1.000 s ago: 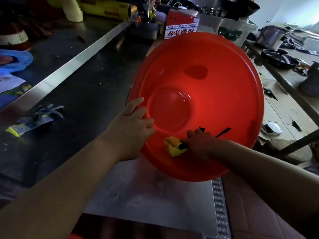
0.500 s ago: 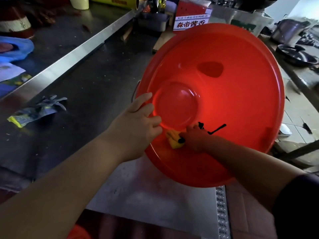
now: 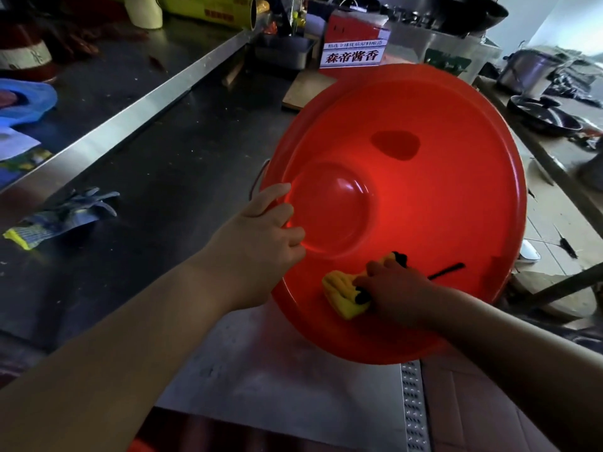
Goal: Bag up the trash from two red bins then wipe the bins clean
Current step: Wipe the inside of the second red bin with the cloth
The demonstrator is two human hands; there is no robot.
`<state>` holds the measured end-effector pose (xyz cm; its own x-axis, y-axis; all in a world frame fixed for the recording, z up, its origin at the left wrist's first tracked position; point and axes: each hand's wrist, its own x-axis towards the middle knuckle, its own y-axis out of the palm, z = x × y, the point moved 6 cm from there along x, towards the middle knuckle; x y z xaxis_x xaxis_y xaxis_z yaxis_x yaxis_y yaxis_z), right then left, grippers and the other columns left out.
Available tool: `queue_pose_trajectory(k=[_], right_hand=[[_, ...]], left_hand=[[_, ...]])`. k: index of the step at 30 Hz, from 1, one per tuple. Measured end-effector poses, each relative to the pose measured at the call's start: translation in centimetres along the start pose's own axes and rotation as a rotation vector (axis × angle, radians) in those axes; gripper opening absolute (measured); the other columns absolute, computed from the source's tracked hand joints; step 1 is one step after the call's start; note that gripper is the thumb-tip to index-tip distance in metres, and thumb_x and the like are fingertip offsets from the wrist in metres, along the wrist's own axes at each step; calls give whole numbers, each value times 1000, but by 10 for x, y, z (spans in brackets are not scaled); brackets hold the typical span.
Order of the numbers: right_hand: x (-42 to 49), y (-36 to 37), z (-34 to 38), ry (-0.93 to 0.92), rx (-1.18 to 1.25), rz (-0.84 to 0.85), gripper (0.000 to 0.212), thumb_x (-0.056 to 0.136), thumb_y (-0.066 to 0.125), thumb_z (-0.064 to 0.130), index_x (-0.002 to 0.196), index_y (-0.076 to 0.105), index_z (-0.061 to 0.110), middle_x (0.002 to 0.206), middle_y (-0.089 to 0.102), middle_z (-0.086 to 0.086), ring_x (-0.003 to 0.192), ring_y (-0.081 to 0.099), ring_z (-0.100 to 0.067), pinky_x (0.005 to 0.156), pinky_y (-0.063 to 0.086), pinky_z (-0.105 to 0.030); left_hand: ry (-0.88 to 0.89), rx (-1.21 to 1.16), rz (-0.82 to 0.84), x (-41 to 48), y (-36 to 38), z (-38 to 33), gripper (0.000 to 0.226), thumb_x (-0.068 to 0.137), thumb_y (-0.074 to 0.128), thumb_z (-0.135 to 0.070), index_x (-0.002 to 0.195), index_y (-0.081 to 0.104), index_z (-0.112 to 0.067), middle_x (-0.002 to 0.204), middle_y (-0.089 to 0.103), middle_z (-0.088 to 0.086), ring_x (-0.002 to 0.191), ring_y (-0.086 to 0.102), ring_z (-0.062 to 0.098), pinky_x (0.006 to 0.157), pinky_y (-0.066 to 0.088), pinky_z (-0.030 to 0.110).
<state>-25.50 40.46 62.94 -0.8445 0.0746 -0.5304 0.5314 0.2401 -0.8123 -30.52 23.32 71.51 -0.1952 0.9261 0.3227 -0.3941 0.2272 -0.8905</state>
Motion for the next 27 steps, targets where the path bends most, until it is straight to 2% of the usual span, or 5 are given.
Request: queue_pose_trajectory(k=[6, 11, 18, 23, 27], right_hand=[[110, 23, -5, 25, -51, 109, 38, 101, 34, 17, 138, 40, 13, 142, 38, -18, 134, 33, -35, 109, 23, -43], [127, 19, 2, 51, -203, 142, 39, 101, 35, 14, 139, 40, 11, 143, 38, -16, 135, 34, -33, 112, 21, -52], [42, -8, -1, -69, -34, -13, 43, 97, 39, 13, 139, 41, 22, 130, 43, -14, 125, 39, -34, 97, 37, -40], [-58, -23, -6, -97, 45, -130, 63, 85, 46, 53, 143, 29, 38, 131, 33, 2, 126, 31, -20, 100, 32, -35], [-76, -12, -5, -90, -53, -156, 96, 63, 42, 82, 145, 26, 34, 133, 36, 1, 123, 39, -22, 100, 37, -40]], left_hand=[[-3, 33, -68, -2, -3, -3, 34, 69, 32, -10, 65, 65, -18, 66, 57, -5, 81, 58, 27, 111, 16, 47], [-45, 21, -28, -2, -2, 0, 21, 58, 48, -10, 65, 66, -19, 64, 54, -6, 79, 57, 27, 110, 13, 48], [-99, 25, 49, -8, 1, 14, 23, 47, 70, -14, 69, 69, -22, 67, 57, -8, 78, 57, 26, 109, 13, 48], [-131, 30, 99, -5, 0, 20, 28, 42, 71, -16, 70, 69, -22, 67, 57, -8, 77, 57, 26, 109, 13, 48], [-101, 29, 113, -6, 3, 17, 28, 43, 73, -17, 70, 69, -22, 68, 58, -7, 78, 58, 25, 110, 13, 47]])
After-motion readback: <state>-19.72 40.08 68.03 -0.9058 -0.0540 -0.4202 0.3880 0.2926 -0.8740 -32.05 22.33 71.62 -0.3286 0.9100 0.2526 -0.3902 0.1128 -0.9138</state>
